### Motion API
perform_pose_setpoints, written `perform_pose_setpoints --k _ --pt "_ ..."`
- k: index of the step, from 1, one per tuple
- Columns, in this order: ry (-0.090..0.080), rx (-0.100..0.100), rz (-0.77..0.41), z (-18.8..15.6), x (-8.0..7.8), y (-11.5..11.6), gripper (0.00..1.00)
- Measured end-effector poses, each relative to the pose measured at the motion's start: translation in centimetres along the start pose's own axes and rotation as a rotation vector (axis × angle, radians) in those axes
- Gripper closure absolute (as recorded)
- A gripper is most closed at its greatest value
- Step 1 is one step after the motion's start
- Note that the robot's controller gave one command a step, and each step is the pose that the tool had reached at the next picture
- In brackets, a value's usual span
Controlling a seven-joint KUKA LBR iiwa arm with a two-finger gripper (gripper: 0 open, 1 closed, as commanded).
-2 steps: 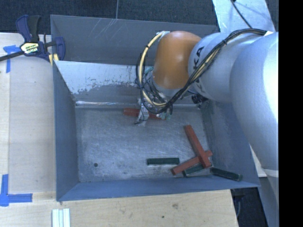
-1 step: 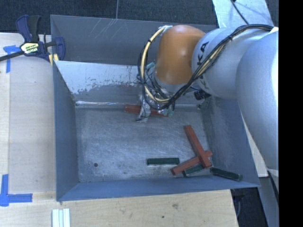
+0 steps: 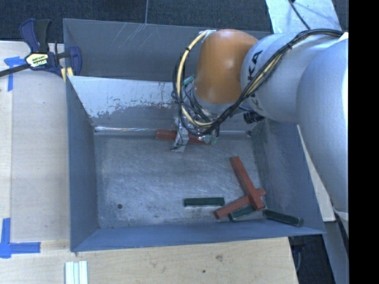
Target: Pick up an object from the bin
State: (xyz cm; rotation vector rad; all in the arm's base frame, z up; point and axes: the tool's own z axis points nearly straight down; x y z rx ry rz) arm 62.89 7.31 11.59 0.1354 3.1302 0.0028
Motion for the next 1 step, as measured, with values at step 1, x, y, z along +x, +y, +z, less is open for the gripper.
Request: perform_pose_setpoints --k 1 --pt "0.0 0.0 -0.001 -3.04 -0.2 0.03 1.0"
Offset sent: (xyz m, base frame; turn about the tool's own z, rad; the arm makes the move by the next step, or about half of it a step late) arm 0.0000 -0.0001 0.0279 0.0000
